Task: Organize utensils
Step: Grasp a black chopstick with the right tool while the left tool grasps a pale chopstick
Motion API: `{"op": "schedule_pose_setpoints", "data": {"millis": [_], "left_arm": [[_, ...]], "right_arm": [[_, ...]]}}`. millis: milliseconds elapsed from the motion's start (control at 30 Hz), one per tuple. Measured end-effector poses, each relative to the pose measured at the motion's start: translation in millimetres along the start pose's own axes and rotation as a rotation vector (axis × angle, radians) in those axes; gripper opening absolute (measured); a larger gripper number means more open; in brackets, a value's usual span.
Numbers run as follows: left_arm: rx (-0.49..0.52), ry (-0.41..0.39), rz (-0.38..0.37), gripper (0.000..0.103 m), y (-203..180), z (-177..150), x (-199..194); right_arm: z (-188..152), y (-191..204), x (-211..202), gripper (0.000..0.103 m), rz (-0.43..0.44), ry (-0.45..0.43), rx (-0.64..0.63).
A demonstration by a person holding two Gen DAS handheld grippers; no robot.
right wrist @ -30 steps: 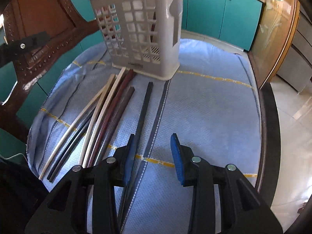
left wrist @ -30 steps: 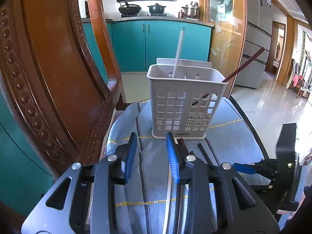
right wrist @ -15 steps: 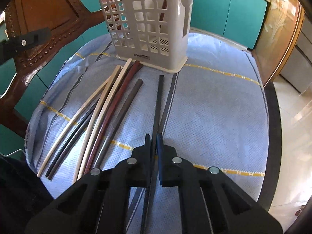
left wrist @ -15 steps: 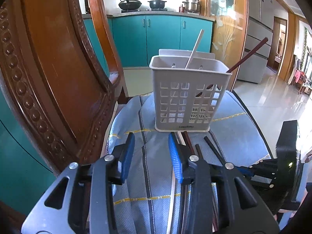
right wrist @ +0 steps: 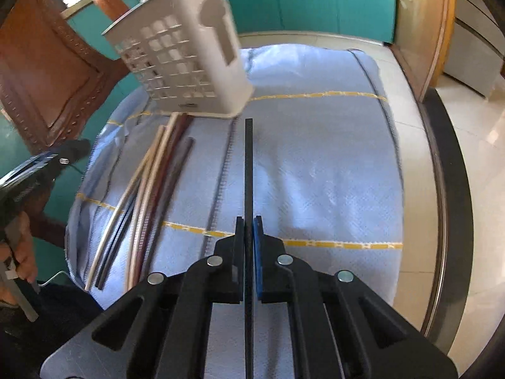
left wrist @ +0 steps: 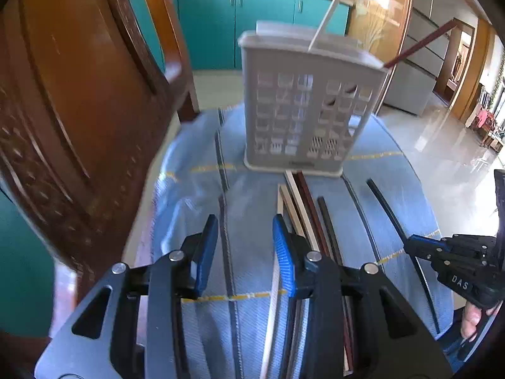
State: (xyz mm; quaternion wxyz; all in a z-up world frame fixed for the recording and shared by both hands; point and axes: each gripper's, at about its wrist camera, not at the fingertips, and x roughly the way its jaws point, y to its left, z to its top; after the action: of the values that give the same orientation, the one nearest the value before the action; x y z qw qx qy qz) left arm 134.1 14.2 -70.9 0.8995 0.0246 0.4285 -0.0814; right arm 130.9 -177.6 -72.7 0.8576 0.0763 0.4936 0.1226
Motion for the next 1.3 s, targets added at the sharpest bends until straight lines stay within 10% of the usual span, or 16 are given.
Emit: {"op": "schedule_pose_setpoints", "data": {"millis": [300,1067,1167,1300], "left_arm": [[-0.005,0.084,-0.015,0.037,-1.6,-3.9,25.9],[0.018,0.164,-0.009,0.036,-24.3,31.2,103.4],[0.014,0.158,-0.004,0.02,-24.8,36.0,106.3],[0.009,0.154,-0.013,0.007,-21.9,37.4,105.4]], "right_arm": [[6.6,26.8,12.7,0.03,-0.056,-0.021,-0.081],[21.8,20.1,40.6,0.032,-0.173,-0.024,-0.077],[23.7,21.4,43.5,0.007,-0.169,-0.025,-0.075],[23.7,16.4,39.2,0.006,-0.121,-0.022,-0.058]]}}
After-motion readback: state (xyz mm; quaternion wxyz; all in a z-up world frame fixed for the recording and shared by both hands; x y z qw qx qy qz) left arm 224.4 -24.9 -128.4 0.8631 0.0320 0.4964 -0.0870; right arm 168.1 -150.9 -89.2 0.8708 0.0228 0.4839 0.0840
